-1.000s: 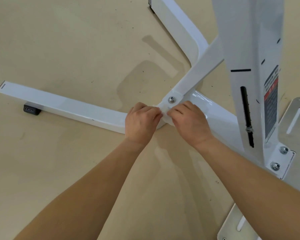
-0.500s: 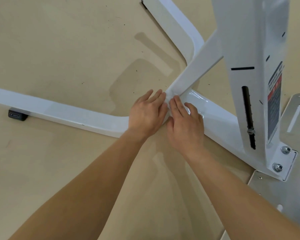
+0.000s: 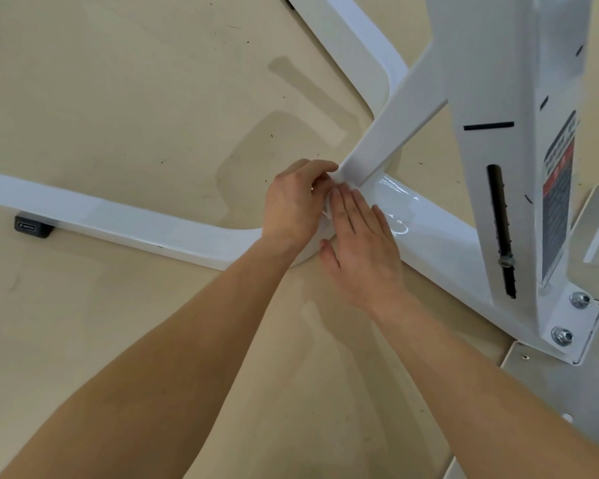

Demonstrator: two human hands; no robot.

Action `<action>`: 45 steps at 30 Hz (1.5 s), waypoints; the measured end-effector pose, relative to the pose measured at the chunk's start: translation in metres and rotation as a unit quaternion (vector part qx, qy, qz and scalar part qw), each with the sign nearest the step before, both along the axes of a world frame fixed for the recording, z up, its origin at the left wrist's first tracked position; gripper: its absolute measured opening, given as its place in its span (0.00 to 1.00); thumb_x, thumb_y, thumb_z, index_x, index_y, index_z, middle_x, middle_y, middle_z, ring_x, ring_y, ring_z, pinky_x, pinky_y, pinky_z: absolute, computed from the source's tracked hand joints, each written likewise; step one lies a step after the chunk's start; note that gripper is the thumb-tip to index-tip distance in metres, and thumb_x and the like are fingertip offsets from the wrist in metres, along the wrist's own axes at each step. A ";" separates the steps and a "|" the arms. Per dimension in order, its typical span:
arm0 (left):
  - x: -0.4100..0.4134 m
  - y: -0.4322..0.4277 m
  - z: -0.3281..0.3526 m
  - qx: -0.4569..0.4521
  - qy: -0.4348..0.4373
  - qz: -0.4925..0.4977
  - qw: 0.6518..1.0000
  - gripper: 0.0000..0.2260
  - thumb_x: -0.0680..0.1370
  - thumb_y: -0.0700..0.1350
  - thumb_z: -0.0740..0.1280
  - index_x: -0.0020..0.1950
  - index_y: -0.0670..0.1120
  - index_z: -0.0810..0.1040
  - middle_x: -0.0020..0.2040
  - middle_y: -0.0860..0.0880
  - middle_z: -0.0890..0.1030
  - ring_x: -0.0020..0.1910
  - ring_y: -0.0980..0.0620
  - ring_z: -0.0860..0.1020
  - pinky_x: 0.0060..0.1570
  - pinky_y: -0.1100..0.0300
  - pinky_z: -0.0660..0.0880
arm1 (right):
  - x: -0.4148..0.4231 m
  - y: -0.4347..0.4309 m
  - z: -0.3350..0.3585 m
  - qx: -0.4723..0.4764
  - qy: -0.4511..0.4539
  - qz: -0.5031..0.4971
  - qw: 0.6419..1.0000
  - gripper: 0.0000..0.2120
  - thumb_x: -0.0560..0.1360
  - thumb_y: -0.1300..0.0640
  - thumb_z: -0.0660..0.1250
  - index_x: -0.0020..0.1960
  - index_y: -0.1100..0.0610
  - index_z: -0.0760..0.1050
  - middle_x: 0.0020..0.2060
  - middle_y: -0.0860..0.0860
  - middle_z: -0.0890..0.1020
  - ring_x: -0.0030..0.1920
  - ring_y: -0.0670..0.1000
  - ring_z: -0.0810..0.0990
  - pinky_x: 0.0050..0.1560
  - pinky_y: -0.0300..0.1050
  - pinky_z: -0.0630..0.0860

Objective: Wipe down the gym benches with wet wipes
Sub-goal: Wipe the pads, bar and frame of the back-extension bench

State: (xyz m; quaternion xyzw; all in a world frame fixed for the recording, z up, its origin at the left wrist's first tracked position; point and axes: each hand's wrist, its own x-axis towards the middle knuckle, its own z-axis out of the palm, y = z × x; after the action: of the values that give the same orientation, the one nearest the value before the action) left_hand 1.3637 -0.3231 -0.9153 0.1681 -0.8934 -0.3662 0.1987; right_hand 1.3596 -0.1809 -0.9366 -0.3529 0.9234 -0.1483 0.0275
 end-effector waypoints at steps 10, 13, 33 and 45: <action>0.024 -0.004 -0.017 -0.198 0.042 -0.032 0.979 0.09 0.80 0.49 0.68 0.55 0.49 0.85 0.50 0.52 0.83 0.48 0.47 0.78 0.39 0.52 0.78 | -0.004 0.013 0.001 0.039 0.028 0.019 0.999 0.36 0.76 0.54 0.62 0.81 0.59 0.54 0.80 0.52 0.59 0.80 0.51 0.55 0.80 0.54 0.50; 0.021 -0.006 -0.018 -0.188 0.051 -0.042 0.980 0.09 0.80 0.47 0.67 0.55 0.47 0.85 0.52 0.52 0.84 0.51 0.46 0.79 0.43 0.52 0.79 | 0.002 0.015 0.003 0.038 0.032 0.012 0.999 0.35 0.75 0.53 0.60 0.81 0.58 0.56 0.80 0.52 0.60 0.80 0.52 0.57 0.79 0.56 0.53; 0.042 -0.009 -0.012 -0.200 0.040 -0.021 0.979 0.05 0.77 0.42 0.68 0.44 0.44 0.83 0.43 0.50 0.83 0.42 0.48 0.77 0.38 0.54 0.76 | -0.006 0.024 0.001 0.064 0.070 0.137 0.986 0.33 0.74 0.54 0.49 0.80 0.54 0.60 0.79 0.47 0.62 0.80 0.53 0.55 0.78 0.56 0.54; 0.032 -0.016 -0.017 -0.156 0.001 -0.041 0.987 0.07 0.78 0.45 0.71 0.54 0.49 0.86 0.54 0.54 0.85 0.52 0.48 0.80 0.50 0.56 0.77 | -0.016 0.035 0.004 0.026 0.009 0.165 0.986 0.32 0.75 0.56 0.50 0.77 0.61 0.63 0.78 0.54 0.64 0.78 0.52 0.61 0.78 0.51 0.54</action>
State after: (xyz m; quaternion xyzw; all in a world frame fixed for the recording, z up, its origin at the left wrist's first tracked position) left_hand 1.3955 -0.3393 -0.9321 0.0975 -0.9457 -0.2300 0.2079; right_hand 1.3438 -0.1456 -0.9326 -0.5010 0.8562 -0.1146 0.0526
